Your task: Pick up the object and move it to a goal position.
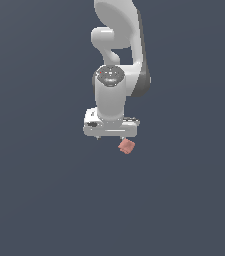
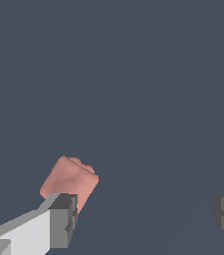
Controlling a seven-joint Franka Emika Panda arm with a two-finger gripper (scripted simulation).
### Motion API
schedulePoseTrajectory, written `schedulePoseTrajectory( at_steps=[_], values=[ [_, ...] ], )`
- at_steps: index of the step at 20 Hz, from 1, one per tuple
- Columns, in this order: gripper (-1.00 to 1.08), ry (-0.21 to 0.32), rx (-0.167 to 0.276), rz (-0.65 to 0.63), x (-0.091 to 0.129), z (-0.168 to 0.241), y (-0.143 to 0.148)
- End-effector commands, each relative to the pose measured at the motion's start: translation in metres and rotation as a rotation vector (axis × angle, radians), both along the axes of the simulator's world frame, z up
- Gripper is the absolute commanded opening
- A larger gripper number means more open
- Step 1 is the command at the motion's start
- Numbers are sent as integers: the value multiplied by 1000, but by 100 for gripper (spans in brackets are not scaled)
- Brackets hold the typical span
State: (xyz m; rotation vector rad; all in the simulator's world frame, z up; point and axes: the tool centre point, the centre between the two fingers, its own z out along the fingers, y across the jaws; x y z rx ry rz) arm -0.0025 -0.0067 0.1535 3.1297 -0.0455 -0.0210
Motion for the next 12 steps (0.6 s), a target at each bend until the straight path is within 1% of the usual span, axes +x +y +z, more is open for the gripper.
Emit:
schedulePoseTrajectory(
  at_steps=[1, 4, 9, 12],
  values=[
    [100, 0, 0, 0, 0, 0, 0],
    [100, 4, 6, -3, -1, -2, 1],
    [100, 19, 29, -10, -6, -11, 3],
    [100, 20, 32, -7, -6, -11, 2]
  ],
)
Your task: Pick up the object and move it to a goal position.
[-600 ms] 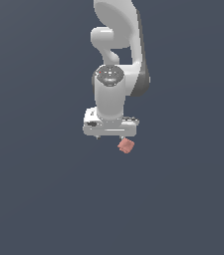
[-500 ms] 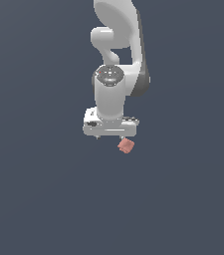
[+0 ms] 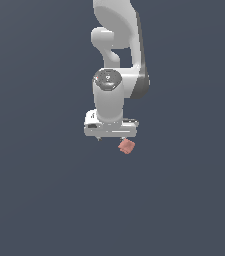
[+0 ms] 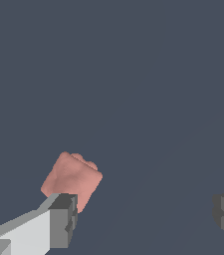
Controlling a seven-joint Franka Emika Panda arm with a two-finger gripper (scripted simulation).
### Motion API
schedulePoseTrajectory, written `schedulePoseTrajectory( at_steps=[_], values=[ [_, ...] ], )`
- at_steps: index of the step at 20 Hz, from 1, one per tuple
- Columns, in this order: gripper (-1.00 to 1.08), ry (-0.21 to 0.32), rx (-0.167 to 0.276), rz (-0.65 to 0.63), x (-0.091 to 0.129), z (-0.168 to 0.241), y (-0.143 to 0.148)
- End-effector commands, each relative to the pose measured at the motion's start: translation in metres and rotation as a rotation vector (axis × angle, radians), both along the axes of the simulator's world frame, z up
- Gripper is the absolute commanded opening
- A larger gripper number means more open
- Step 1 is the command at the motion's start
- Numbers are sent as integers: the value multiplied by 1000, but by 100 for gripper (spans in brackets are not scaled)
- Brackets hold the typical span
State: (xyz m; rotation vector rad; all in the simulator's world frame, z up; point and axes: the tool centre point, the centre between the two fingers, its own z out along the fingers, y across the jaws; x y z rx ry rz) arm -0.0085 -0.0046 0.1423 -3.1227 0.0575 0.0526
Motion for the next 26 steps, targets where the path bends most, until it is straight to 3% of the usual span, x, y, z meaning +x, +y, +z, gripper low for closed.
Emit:
schedulePoseTrajectory(
  at_steps=[1, 13, 26],
  values=[
    [100, 1, 2, 1, 0, 0, 0],
    [100, -3, -5, -84, -4, -8, 14],
    [100, -15, -18, -328, -19, -32, 51]
  ],
)
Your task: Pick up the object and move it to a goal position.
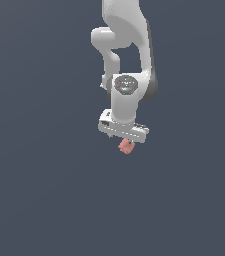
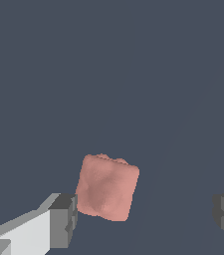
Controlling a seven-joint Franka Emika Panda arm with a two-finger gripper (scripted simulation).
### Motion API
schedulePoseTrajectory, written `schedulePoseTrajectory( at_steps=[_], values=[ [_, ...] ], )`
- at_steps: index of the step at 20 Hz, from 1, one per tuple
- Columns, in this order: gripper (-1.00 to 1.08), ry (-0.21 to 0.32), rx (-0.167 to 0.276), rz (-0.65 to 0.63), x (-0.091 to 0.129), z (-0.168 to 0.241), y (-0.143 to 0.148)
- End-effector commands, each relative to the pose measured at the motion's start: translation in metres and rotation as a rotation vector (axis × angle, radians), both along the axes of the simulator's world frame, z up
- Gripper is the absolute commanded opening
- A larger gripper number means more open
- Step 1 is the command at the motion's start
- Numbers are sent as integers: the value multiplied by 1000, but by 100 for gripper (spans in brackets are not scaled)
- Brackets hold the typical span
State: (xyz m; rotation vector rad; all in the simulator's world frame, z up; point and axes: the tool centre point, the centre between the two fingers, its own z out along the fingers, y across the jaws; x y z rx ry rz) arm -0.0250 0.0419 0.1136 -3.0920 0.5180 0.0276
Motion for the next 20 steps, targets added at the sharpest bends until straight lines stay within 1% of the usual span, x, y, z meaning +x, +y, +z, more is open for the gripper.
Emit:
schedulePoseTrajectory(
  at_steps=[1, 6, 11, 20],
  values=[
    [100, -3, -3, -53, -4, -5, 8],
    [100, -8, -7, -142, -10, -13, 20],
    [100, -12, -9, -203, -14, -18, 29],
    [100, -15, -11, -246, -18, -22, 35]
  ],
)
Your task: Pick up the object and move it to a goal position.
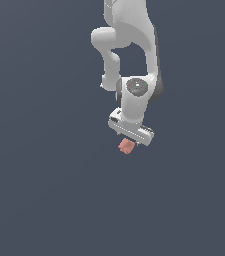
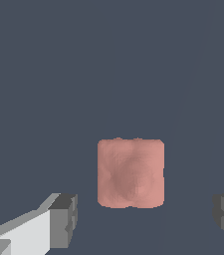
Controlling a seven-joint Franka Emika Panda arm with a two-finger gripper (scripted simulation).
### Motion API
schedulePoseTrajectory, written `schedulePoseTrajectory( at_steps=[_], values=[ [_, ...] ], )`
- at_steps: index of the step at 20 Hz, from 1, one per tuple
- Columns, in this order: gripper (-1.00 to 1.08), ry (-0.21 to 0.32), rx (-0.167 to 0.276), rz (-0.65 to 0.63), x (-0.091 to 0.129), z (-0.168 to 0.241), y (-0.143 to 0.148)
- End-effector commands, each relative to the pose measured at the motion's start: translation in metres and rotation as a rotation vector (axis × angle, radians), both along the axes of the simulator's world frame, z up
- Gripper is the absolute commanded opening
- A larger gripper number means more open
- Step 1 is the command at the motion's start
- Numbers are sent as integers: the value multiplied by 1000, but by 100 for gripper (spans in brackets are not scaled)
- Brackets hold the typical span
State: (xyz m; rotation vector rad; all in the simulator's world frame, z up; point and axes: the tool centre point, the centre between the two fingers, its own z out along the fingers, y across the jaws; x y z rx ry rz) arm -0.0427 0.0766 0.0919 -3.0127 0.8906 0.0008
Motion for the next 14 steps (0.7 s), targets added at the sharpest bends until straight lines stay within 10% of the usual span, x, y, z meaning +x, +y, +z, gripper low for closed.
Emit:
schedulePoseTrajectory(
  at_steps=[1, 14],
  values=[
    [100, 0, 0, 0, 0, 0, 0],
    [100, 0, 0, -4, -1, -44, 0]
  ],
)
